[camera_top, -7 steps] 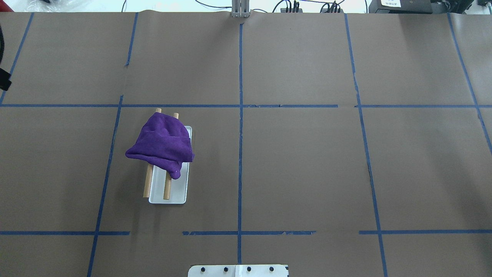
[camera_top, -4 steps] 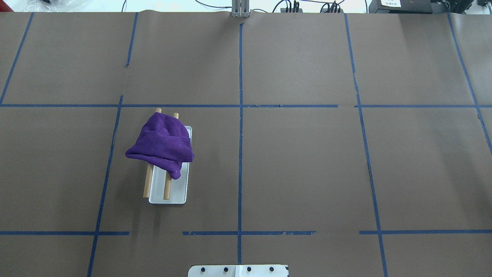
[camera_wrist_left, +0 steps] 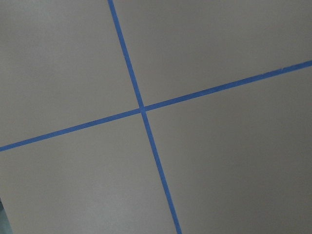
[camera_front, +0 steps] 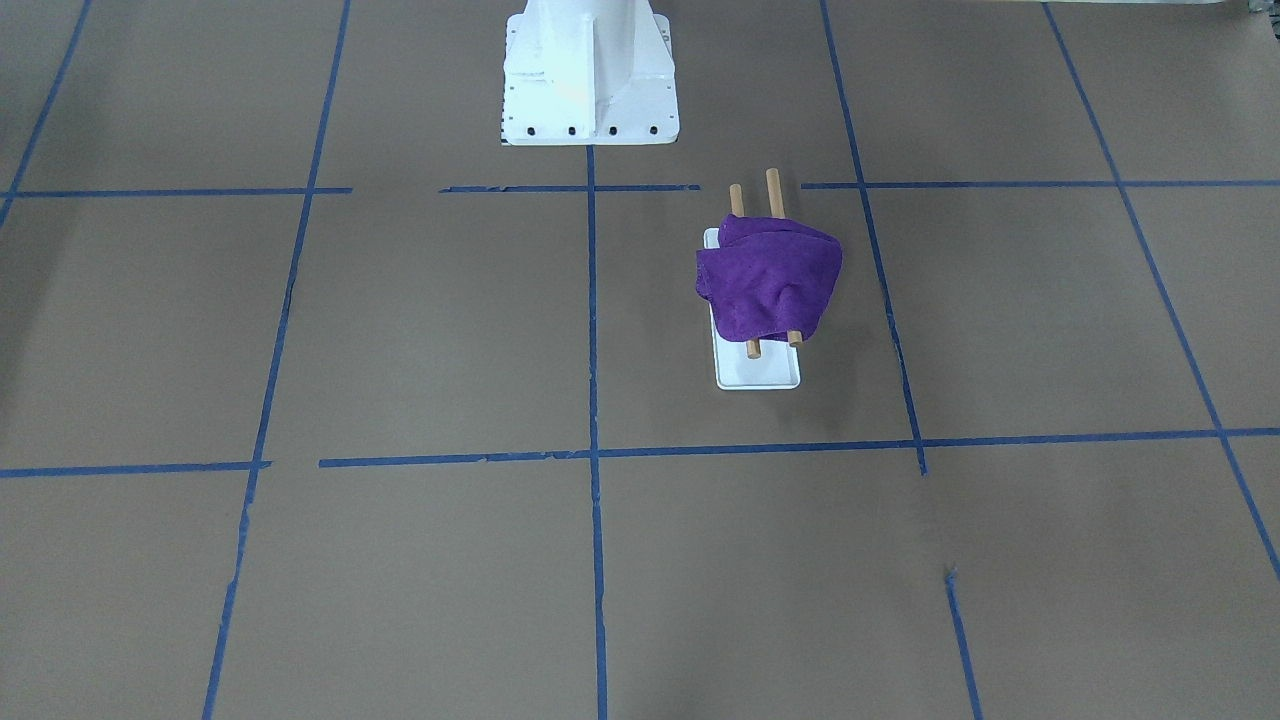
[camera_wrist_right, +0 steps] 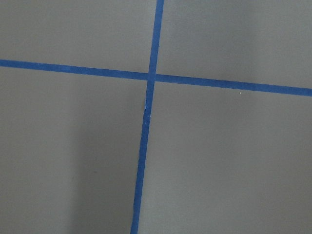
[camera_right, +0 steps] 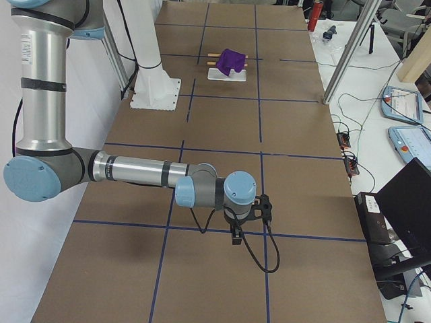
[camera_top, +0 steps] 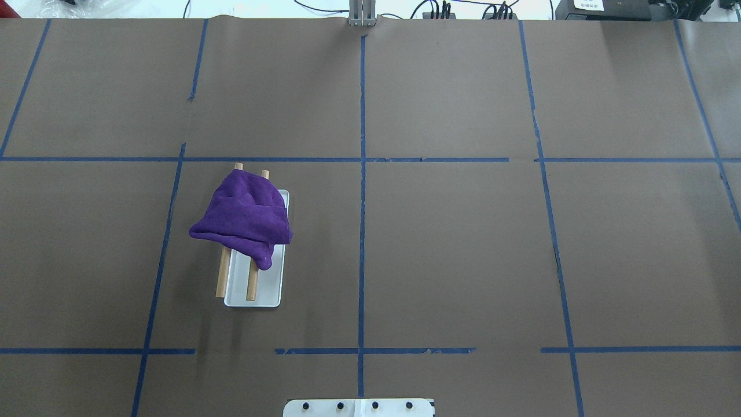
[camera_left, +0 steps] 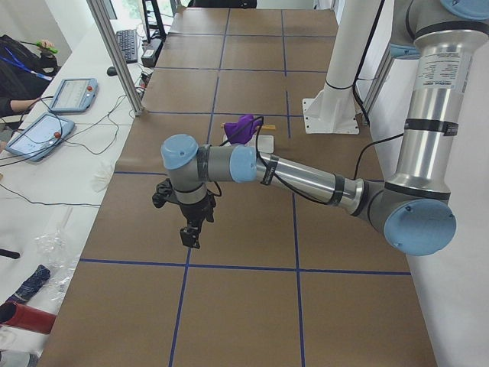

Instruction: Hang towel on rack

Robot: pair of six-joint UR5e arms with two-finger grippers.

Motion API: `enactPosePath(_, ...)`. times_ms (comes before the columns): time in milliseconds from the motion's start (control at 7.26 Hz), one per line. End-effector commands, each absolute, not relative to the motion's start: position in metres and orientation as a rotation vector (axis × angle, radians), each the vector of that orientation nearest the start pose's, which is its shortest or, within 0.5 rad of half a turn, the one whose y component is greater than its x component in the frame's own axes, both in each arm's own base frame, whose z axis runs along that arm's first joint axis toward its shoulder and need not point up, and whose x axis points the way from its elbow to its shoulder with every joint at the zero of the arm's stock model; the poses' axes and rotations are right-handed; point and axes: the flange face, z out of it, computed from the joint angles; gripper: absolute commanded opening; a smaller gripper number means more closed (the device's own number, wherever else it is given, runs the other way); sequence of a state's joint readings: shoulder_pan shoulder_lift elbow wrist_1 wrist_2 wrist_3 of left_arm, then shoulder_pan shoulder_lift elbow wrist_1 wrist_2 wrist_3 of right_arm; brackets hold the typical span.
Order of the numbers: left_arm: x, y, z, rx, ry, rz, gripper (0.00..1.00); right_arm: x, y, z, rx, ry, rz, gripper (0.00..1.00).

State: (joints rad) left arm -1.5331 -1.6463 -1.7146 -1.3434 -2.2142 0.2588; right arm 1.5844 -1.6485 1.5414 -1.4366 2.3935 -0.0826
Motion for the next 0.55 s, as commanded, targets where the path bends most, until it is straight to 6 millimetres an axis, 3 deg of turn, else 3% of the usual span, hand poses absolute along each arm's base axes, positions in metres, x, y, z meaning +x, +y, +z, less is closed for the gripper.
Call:
enactPosePath(0, -0.054, -0.505, 0.614, 0.023, 0.647, 0.205, 1.0, 0.066, -0.458, 0.697, 0.066, -0.823, -0.072, 1.0)
enactPosePath(275, -0.049, -0.485, 0.65, 0.042, 0.721, 0.193, 1.0, 0.067, -0.459, 0.695, 0.07, -0.825, -0.072, 1.0)
enactPosePath(413, -0.049, -0.487, 0.649, 0.037, 0.725, 0.122, 1.0, 0.068, -0.458, 0.695, 0.071, -0.824, -0.069, 1.0)
